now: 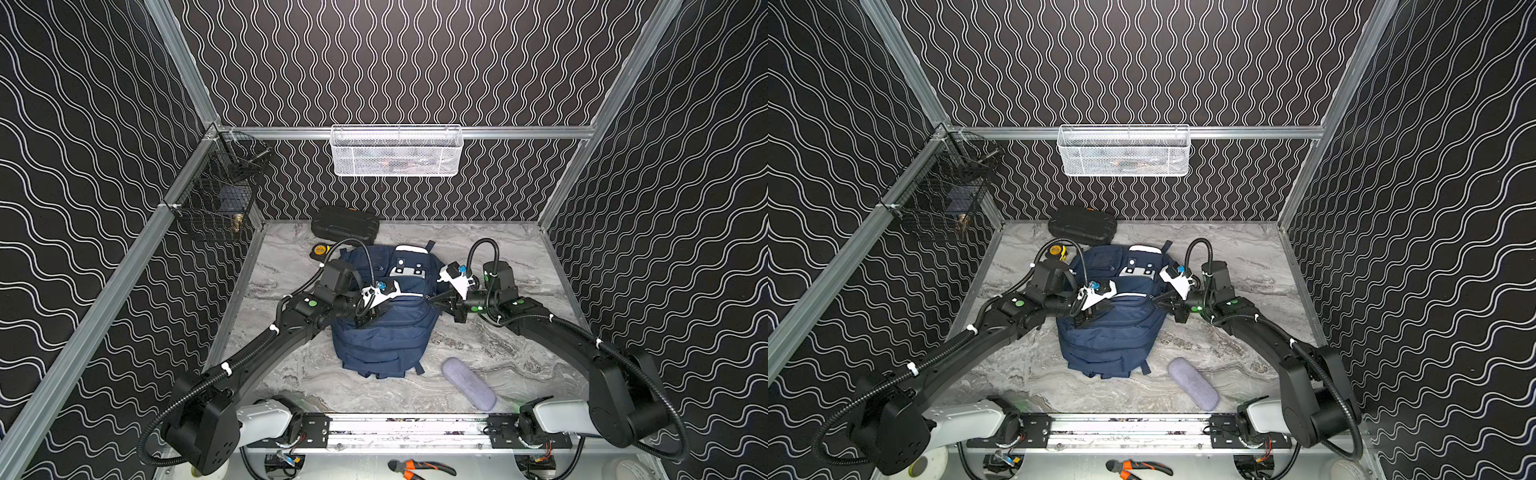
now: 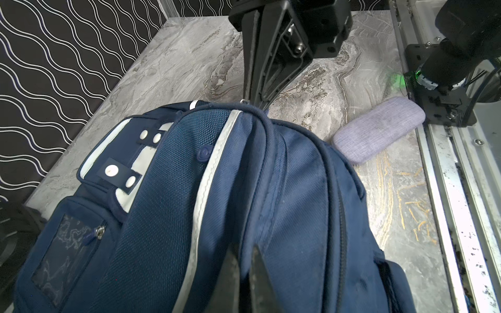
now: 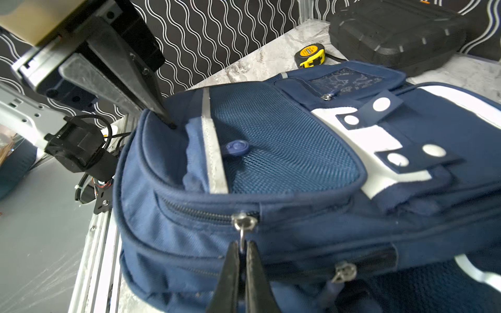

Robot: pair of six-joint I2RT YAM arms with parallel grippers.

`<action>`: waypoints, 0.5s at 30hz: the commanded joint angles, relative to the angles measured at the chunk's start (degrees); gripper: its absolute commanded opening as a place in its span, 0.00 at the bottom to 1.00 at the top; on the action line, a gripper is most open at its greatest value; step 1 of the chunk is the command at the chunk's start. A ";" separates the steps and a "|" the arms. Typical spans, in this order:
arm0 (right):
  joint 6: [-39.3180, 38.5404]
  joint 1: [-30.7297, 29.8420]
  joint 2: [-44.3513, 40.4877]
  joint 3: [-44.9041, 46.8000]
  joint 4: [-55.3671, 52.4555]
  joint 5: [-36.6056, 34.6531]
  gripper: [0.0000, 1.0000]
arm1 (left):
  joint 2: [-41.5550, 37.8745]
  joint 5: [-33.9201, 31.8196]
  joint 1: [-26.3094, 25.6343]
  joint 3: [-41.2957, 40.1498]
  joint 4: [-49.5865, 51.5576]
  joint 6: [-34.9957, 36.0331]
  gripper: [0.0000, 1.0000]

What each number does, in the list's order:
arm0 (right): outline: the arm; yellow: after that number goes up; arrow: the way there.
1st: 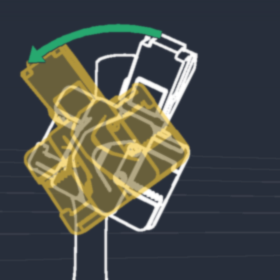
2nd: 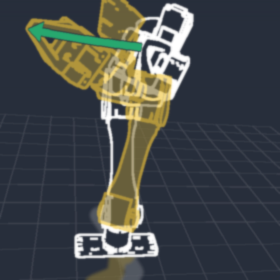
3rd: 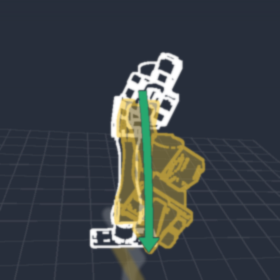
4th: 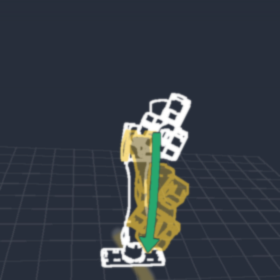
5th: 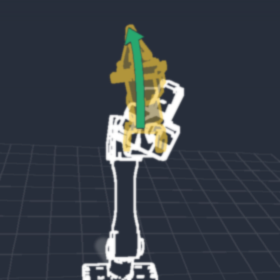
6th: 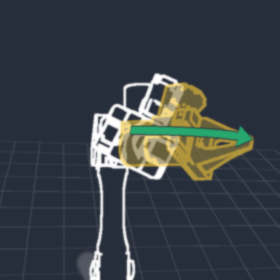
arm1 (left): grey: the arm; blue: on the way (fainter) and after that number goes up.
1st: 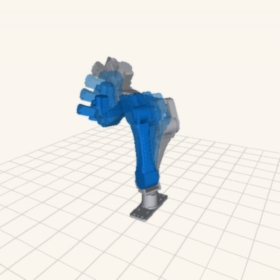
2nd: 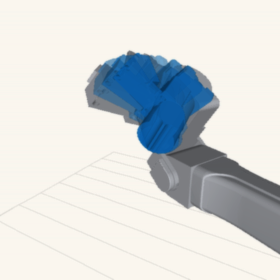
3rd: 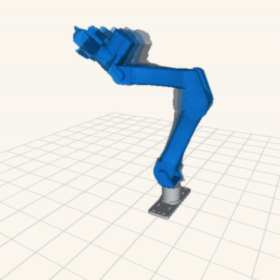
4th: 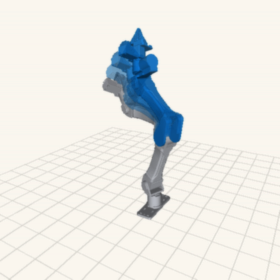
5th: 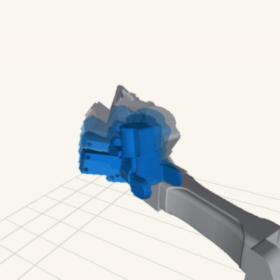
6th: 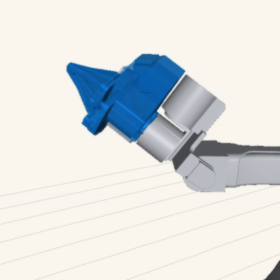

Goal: Pack books, pencil case, and school supplies into a backpack
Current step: Unzip the student bag at the center of the table.

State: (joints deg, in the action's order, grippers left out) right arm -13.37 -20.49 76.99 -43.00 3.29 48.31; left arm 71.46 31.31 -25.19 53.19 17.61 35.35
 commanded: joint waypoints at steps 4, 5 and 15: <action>9.66 -1.63 -6.16 0.09 -6.82 -7.13 0.00 | 2.62 3.81 -0.03 3.61 -5.27 -8.48 0.00; 10.45 -2.03 -7.07 -0.30 -9.01 -7.18 0.00 | 2.84 4.16 -0.29 3.83 -6.28 -10.07 0.00; 15.83 -6.31 -11.76 -5.69 -20.04 -6.70 0.00 | 9.77 -8.72 -13.23 10.52 -6.13 -17.45 0.00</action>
State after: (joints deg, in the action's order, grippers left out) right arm 0.86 -25.76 65.39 -47.03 -13.74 39.38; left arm 80.27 24.82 -35.97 62.22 17.43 21.85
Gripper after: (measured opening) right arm 0.068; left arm 0.087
